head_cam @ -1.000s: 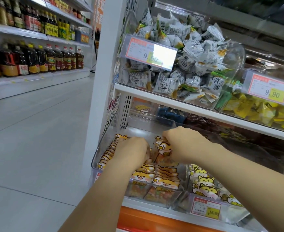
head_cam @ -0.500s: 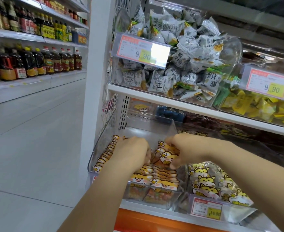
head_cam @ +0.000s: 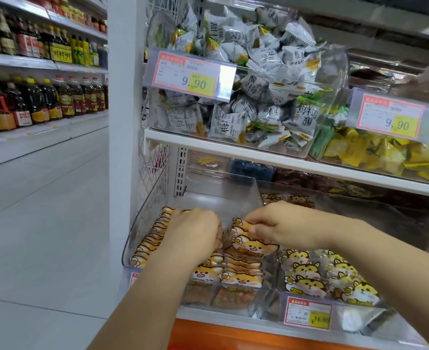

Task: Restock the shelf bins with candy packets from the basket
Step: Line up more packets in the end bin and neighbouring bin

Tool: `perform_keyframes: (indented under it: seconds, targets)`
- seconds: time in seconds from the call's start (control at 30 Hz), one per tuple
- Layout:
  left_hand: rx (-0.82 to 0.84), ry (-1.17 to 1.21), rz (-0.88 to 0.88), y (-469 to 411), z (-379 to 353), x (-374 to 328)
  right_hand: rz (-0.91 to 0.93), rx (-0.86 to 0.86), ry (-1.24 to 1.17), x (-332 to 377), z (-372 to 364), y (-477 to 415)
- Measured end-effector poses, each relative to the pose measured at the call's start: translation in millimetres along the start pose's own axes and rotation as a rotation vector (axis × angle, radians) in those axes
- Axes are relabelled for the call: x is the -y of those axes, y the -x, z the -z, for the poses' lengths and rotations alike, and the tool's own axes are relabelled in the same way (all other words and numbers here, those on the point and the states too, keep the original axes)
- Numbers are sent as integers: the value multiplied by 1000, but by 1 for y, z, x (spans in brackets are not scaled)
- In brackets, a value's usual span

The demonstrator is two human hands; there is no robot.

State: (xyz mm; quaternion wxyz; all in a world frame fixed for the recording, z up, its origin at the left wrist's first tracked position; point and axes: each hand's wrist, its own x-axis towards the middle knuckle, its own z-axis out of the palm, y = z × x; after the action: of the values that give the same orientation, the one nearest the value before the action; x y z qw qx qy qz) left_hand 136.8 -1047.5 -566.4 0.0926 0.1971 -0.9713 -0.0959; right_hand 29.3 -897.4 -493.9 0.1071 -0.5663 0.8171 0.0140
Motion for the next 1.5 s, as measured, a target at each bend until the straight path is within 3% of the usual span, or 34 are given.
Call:
perform_keyframes:
  seconds: [0.1, 0.23, 0.43, 0.53, 0.73, 1.0, 1.27, 1.5]
  targets:
    - [38, -43, 12, -1, 1, -1, 13, -143, 52, 9, 16, 8]
    - [86, -83, 20, -3, 1, -3, -70, -353, 291, 18, 19, 11]
    - [119, -90, -28, 3, 0, -1, -154, -524, 442, 21, 4, 9]
    - [132, -5, 0, 6, 11, 4, -191, -536, 452, 19, 1, 8]
    - [207, 405, -49, 20, 39, -2, -204, -513, 424, 16, -4, 6]
    - [199, 234, -184, 21, 20, -39, -192, -484, 402, 11, -10, 2]
    - [252, 16, -142, 13, -10, -24, -207, -485, 398, 1, -18, -5]
    - [208, 204, -149, 10, -11, -18, -167, -558, 408, 1, -12, -6]
